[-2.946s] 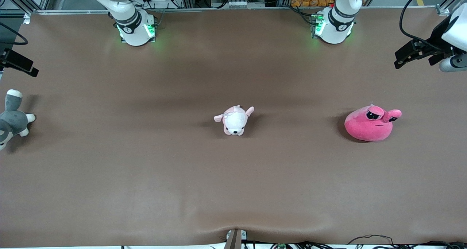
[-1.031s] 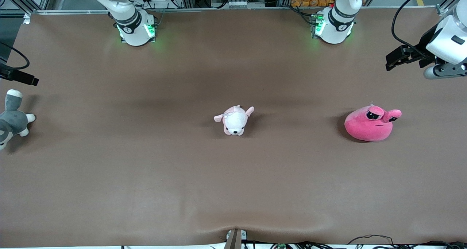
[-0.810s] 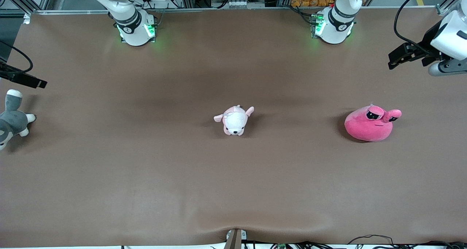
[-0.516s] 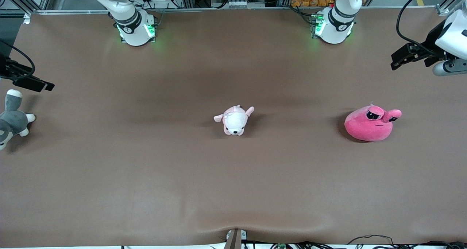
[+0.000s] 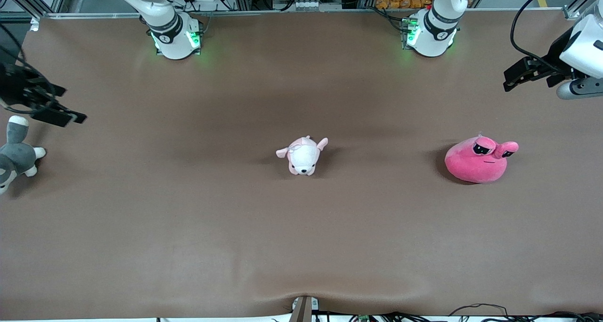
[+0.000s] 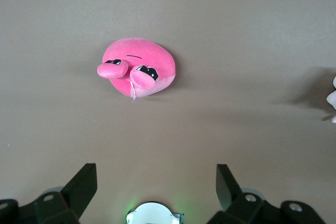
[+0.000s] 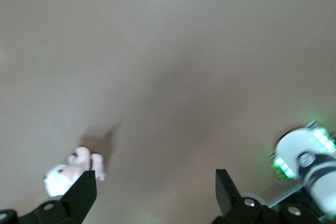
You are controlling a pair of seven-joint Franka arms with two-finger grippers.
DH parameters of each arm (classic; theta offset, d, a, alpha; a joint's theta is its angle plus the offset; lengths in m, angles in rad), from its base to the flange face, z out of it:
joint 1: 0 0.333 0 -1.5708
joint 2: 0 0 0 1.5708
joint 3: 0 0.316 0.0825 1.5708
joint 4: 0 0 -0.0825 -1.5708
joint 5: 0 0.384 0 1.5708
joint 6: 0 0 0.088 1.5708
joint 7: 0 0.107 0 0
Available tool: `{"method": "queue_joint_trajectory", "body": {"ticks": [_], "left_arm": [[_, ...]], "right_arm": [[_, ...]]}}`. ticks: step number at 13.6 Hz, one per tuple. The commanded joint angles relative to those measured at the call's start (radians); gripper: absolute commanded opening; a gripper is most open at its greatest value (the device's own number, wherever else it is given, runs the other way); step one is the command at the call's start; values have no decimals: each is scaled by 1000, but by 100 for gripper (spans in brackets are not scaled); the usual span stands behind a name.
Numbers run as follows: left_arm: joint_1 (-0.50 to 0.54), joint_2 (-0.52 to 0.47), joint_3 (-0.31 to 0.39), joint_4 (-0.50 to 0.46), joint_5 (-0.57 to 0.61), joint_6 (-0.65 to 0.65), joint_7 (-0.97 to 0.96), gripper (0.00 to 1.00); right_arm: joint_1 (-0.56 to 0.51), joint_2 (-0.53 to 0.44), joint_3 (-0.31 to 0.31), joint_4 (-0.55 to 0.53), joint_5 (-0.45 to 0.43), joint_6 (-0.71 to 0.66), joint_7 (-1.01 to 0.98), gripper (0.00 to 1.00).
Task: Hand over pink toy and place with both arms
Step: 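Lower the left gripper onto the pink plush while the right gripper rises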
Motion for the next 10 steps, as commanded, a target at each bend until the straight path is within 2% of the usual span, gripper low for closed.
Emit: {"method": "queue_joint_trajectory", "body": {"ticks": [1, 3, 5, 10], "left_arm": [[13, -6, -1, -16, 6, 17, -54, 100], [15, 3, 0, -15, 6, 19, -94, 100], [42, 15, 0, -16, 6, 34, -94, 100], [111, 25, 5, -7, 4, 43, -96, 100]], "right_arm": [[43, 4, 0, 4, 73, 15, 223, 100], [61, 5, 0, 4, 140, 52, 401, 100], [106, 10, -2, 2, 163, 101, 525, 100], [123, 18, -2, 2, 163, 112, 557, 100]]}}
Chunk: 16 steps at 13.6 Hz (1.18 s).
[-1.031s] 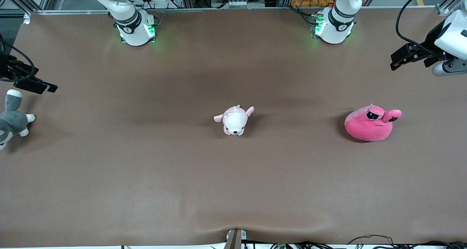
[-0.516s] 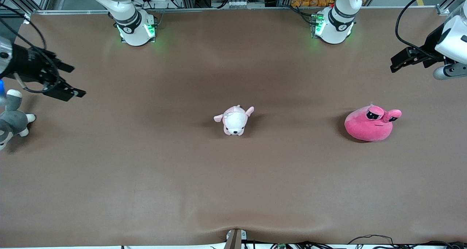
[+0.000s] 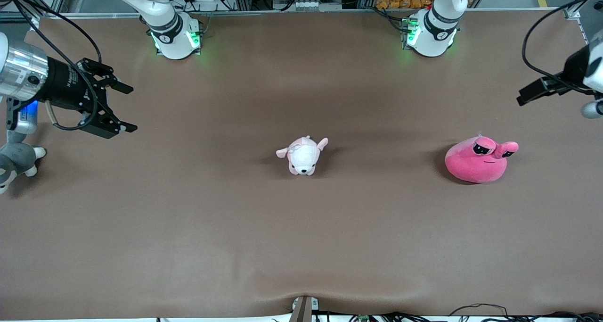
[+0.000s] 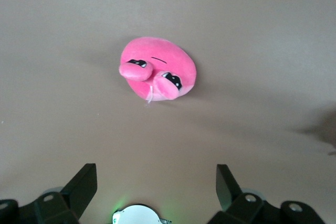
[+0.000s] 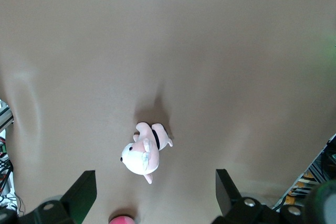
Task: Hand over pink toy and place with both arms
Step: 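Lower the left gripper onto the pink plush while the right gripper rises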
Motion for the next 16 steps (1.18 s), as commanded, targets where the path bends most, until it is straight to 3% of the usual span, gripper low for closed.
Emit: {"method": "queue_joint_trajectory", "body": {"ticks": [1, 3, 7, 13, 16], "left_arm": [[38, -17, -1, 13, -4, 8, -7, 100], [43, -9, -1, 7, -7, 11, -48, 100], [27, 23, -13, -1, -4, 36, -324, 100], [26, 147, -88, -6, 1, 59, -757, 100], [32, 151, -106, -107, -1, 154, -894, 100]], "right_arm": [[2, 3, -7, 4, 17, 2, 17, 100], [2, 3, -7, 4, 17, -1, 15, 100], [-1, 3, -7, 4, 16, -5, 12, 100], [-3, 3, -7, 4, 16, -9, 11, 100], [-3, 3, -7, 4, 14, -9, 11, 100]]}}
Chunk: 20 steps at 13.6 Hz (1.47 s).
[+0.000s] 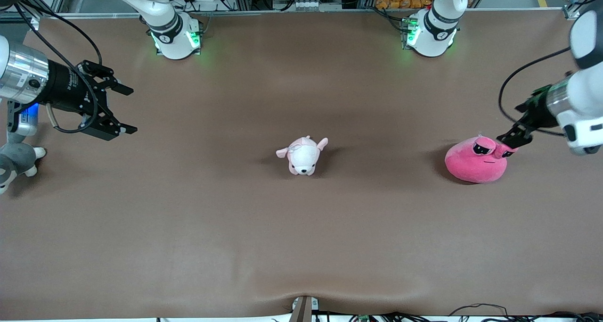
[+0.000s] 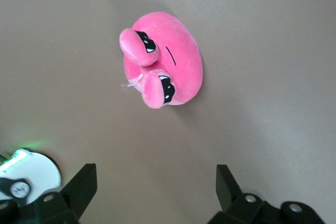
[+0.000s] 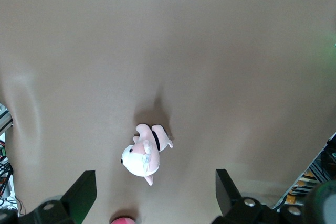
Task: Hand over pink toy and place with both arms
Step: 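Lower the left gripper onto the pink plush while the right gripper rises, then close the left gripper on the pink plush's eye bump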
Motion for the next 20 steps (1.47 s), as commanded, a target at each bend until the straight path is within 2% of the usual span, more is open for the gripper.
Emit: {"method": "queue_joint_trajectory", "body": {"ticks": [1, 5, 8, 12, 15, 17, 20], "left_arm": [[14, -20, -6, -102, -6, 97, -69, 100], [33, -35, -6, -226, -5, 223, -267, 100], [112, -35, -7, -251, -9, 263, -267, 100], [191, -31, -6, -251, -95, 274, -267, 100], [246, -11, -7, -271, -98, 283, -267, 100], [290, -18, -6, -315, -140, 344, -253, 100], [291, -11, -6, -360, -140, 407, -251, 100]], "right_arm": [[-3, 0, -1, 5, 14, -7, 8, 100], [-6, 0, -1, 3, 12, -10, 5, 100], [-6, 0, -1, 3, 12, -12, 5, 100], [-6, 0, -1, 3, 12, -12, 5, 100], [-6, 0, -1, 3, 11, -15, 5, 100], [-7, 0, -1, 2, 9, -20, 3, 100], [-7, 0, -1, 2, 9, -21, 3, 100]]}}
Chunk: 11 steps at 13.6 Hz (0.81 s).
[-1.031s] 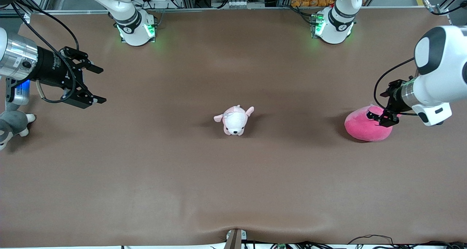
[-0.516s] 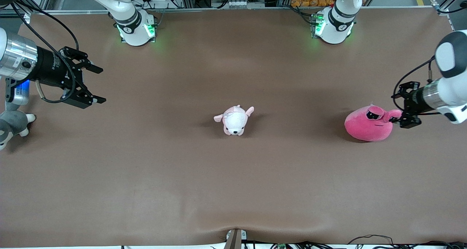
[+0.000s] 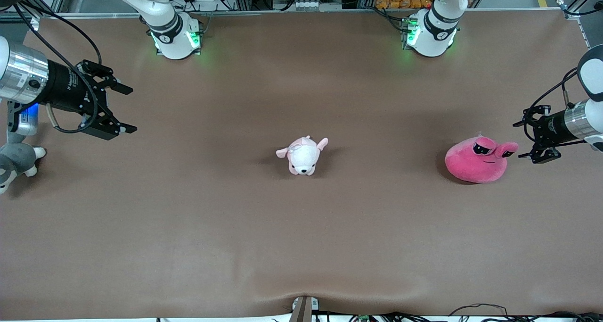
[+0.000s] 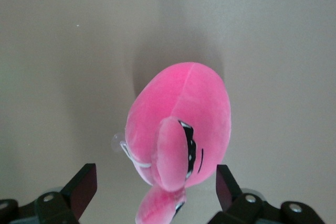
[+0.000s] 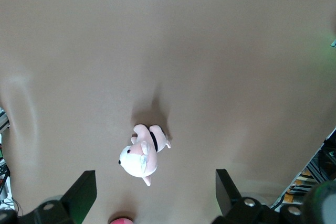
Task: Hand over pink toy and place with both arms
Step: 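Close the left gripper on the pink plush's eye bump, then lift the pink plush and carry it toward the table middle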
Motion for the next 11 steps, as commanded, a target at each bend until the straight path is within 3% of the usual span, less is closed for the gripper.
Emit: {"method": "queue_joint_trajectory", "body": {"ticks": [1, 3, 4, 5, 9, 11], "left_arm": [[3, -14, -9, -74, -18, 82, 1, 100], [3, -7, -11, -122, -18, 143, 2, 100], [3, 0, -11, -133, -18, 165, 2, 94], [3, 14, -11, -134, -18, 177, 2, 81], [-22, 74, -11, -88, -15, 179, 5, 0], [-45, 80, -14, -67, -8, 173, 15, 0]], "right_arm": [[-8, 0, 2, 3, 9, -10, 3, 100], [-8, 0, 2, 3, 9, -10, 3, 100], [-8, 0, 2, 3, 9, -10, 3, 100], [-7, 0, 2, 3, 9, -10, 3, 100], [-8, 0, 2, 3, 9, -10, 3, 100], [-7, 0, 2, 3, 9, -10, 3, 100]]}}
